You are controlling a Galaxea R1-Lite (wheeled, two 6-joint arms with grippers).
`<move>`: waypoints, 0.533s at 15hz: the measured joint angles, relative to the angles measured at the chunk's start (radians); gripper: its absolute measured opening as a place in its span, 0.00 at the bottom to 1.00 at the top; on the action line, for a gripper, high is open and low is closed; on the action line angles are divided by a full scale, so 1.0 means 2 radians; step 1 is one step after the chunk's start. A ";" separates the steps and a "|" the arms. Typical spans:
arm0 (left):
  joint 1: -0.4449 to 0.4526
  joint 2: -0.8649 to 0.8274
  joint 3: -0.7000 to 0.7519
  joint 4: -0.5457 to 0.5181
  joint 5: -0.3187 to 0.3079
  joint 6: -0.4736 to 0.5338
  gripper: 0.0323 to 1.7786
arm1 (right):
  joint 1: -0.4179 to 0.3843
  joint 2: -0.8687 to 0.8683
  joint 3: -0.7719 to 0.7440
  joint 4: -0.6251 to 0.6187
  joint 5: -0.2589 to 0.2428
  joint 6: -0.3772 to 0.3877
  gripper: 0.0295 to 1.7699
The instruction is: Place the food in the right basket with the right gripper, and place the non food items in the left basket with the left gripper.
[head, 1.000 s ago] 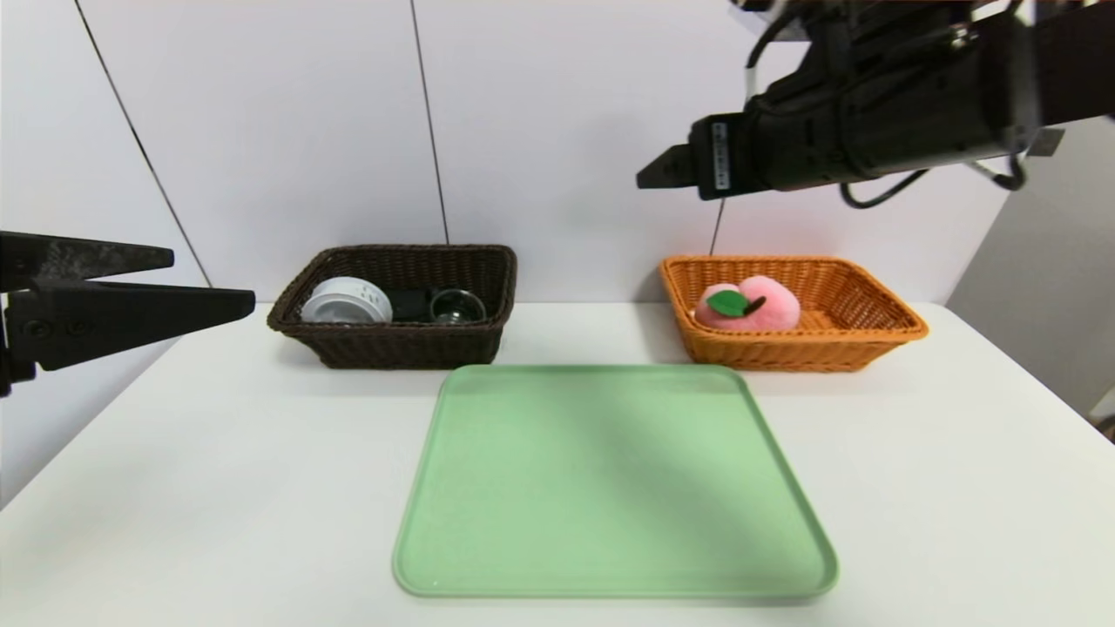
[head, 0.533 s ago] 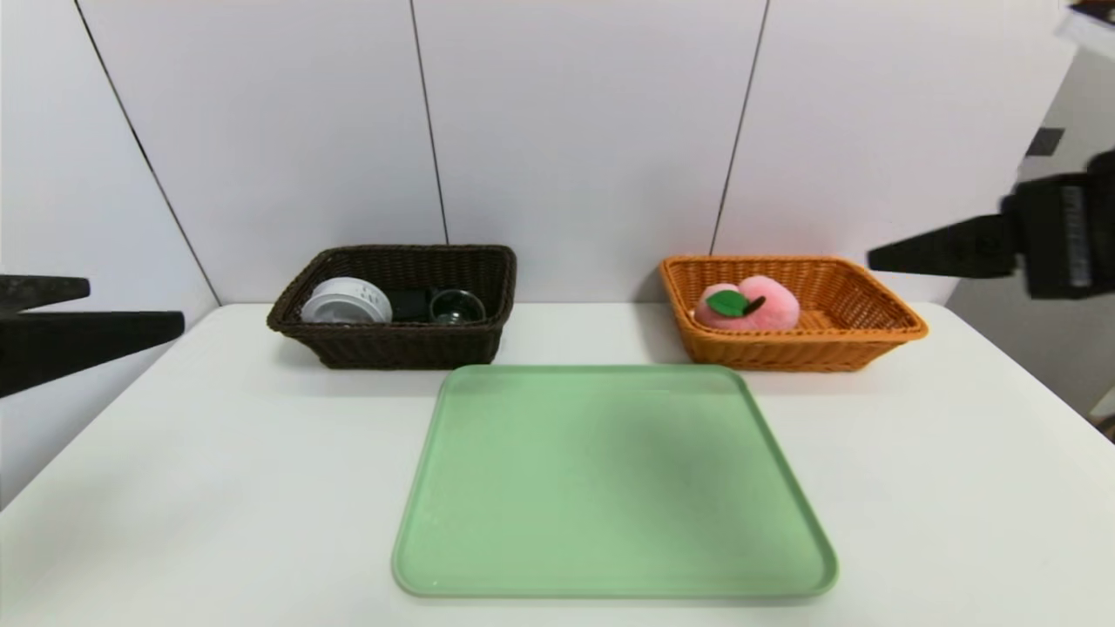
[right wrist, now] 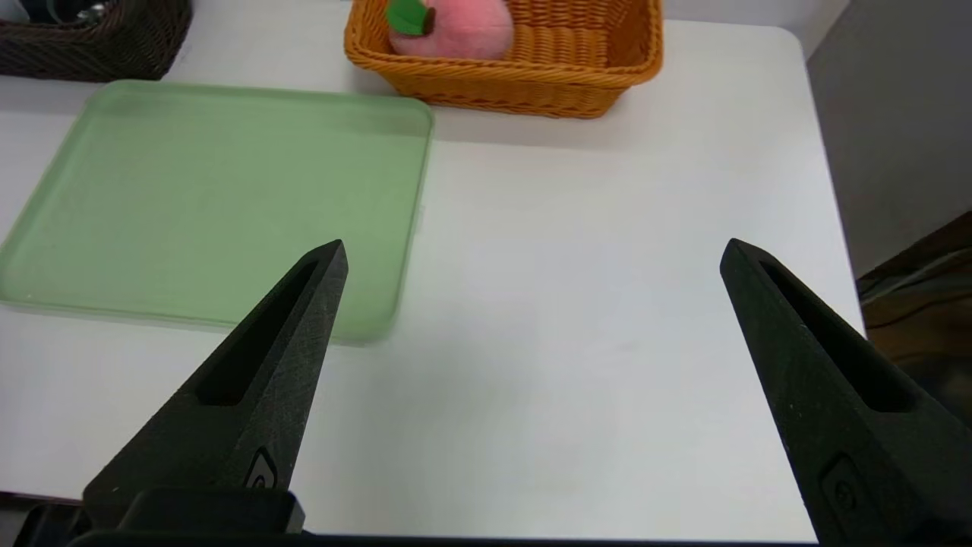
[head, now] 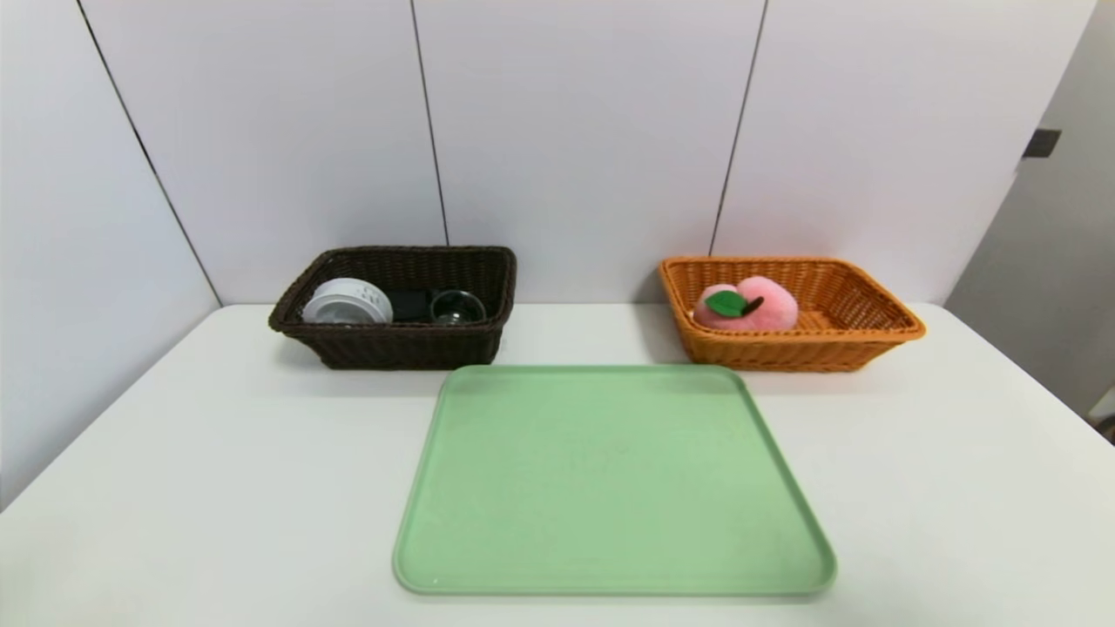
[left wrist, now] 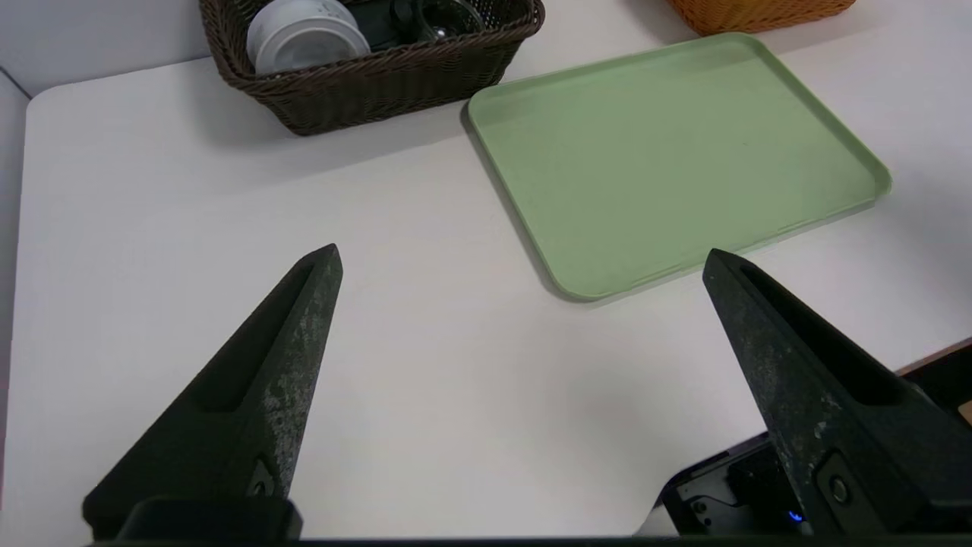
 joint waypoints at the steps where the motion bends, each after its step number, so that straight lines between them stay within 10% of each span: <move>1: 0.006 -0.016 0.002 0.009 0.000 0.000 0.95 | -0.007 -0.018 0.004 0.004 0.000 -0.004 0.96; 8: 0.064 -0.124 0.047 0.031 -0.002 0.032 0.95 | -0.077 -0.122 0.040 0.008 -0.001 -0.037 0.96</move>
